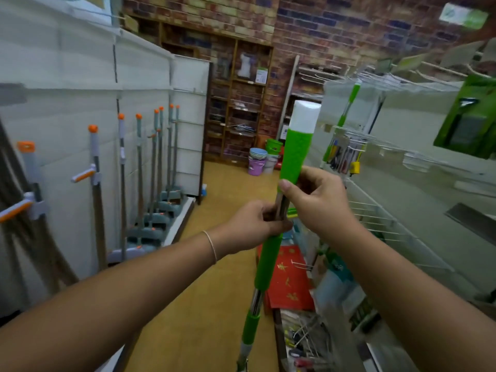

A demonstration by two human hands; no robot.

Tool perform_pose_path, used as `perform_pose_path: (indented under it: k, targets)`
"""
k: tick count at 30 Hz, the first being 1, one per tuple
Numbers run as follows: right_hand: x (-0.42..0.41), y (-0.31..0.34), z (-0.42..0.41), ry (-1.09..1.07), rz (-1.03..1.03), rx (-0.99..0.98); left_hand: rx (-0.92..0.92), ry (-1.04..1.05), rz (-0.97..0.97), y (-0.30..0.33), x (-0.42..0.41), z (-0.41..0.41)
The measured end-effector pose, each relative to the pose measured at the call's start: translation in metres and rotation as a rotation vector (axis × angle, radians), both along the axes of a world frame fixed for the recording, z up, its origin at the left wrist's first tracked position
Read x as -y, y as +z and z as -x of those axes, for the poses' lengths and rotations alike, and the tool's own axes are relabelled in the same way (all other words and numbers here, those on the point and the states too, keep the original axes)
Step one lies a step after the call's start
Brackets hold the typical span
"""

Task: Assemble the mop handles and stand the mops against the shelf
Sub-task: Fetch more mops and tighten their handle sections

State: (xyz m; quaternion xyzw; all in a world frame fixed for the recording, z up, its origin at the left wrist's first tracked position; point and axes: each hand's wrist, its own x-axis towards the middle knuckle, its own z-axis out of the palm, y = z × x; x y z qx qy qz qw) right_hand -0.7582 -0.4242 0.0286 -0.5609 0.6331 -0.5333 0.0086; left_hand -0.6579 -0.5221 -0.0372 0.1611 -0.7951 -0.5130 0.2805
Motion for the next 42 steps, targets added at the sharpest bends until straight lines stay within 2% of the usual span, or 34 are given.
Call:
perform_pose_path:
  k: [5, 12, 19, 25, 31, 36, 42]
  targets:
    - [0.034, -0.001, 0.041, -0.003, -0.041, 0.023, -0.002, -0.084, -0.071, -0.007, 0.046, 0.042]
    - [0.098, -0.015, 0.120, -0.008, -0.135, -0.004, -0.015, -0.059, -0.132, -0.022, 0.105, 0.113]
    - [0.168, -0.019, 0.213, 0.038, -0.203, 0.024, 0.016, 0.027, -0.146, -0.024, 0.160, 0.195]
    - [0.233, -0.005, 0.262, 0.185, -0.112, 0.069, -0.026, 0.161, -0.155, -0.003, 0.216, 0.241]
    - [0.289, -0.007, 0.298, 0.241, -0.125, 0.073, 0.042, 0.295, -0.016, -0.004, 0.269, 0.280]
    - [0.349, -0.015, 0.328, 0.145, -0.082, 0.030, 0.045, 0.320, 0.036, -0.016, 0.327, 0.316]
    - [0.441, -0.018, 0.366, 0.050, -0.020, 0.064, 0.035, 0.201, 0.008, -0.016, 0.421, 0.354]
